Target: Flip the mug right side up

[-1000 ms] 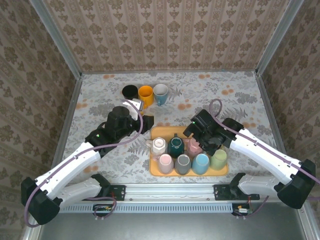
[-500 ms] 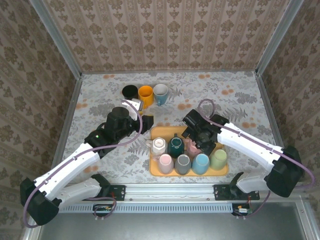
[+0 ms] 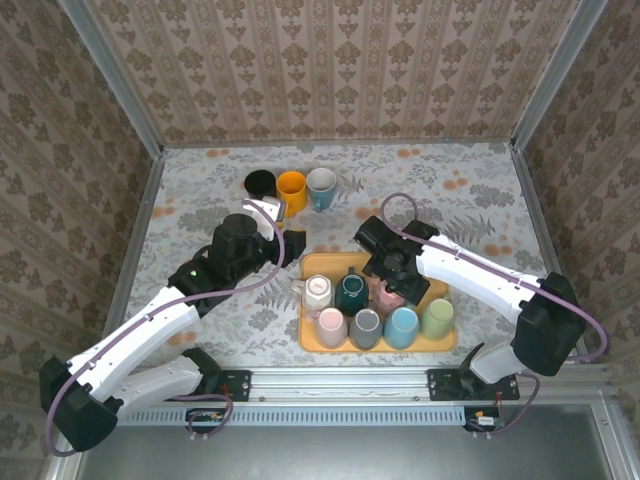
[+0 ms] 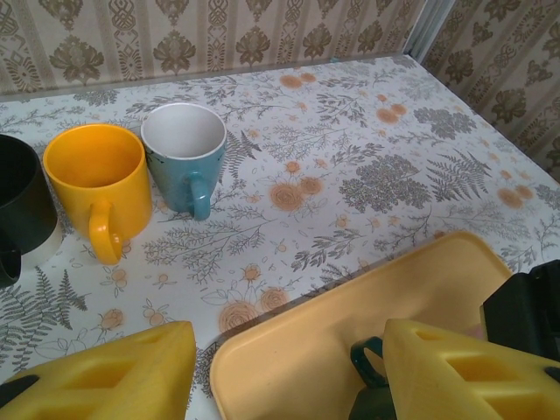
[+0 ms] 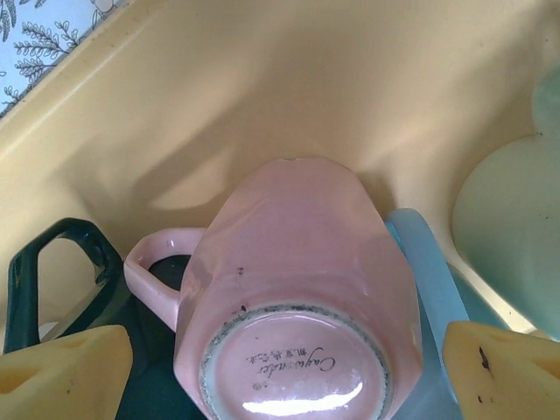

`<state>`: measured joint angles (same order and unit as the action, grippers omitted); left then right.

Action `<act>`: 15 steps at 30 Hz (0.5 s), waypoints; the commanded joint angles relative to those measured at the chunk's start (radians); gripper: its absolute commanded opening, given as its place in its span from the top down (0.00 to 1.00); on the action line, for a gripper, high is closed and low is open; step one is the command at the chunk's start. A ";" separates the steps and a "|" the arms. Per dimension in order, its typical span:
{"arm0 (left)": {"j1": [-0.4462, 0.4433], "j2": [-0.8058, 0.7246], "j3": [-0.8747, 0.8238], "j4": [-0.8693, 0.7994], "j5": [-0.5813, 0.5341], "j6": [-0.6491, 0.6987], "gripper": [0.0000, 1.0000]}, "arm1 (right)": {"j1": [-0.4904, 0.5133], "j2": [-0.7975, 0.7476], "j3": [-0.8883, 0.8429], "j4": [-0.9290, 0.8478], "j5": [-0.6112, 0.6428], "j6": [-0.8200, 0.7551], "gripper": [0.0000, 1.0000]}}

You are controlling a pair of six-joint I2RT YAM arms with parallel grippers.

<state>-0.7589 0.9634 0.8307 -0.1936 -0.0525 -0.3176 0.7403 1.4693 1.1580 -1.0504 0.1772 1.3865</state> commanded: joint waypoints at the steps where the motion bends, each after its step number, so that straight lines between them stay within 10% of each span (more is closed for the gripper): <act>1: -0.008 -0.014 -0.009 0.009 -0.010 0.020 0.40 | -0.009 0.026 0.055 0.013 0.021 -0.058 0.08; 15: -0.008 -0.008 -0.015 0.010 -0.015 0.023 0.40 | -0.110 0.133 0.239 -0.039 0.041 -0.167 0.07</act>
<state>-0.7589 0.9638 0.8288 -0.1936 -0.0528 -0.3172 0.6434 1.5883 1.3613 -1.0302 0.1791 1.2385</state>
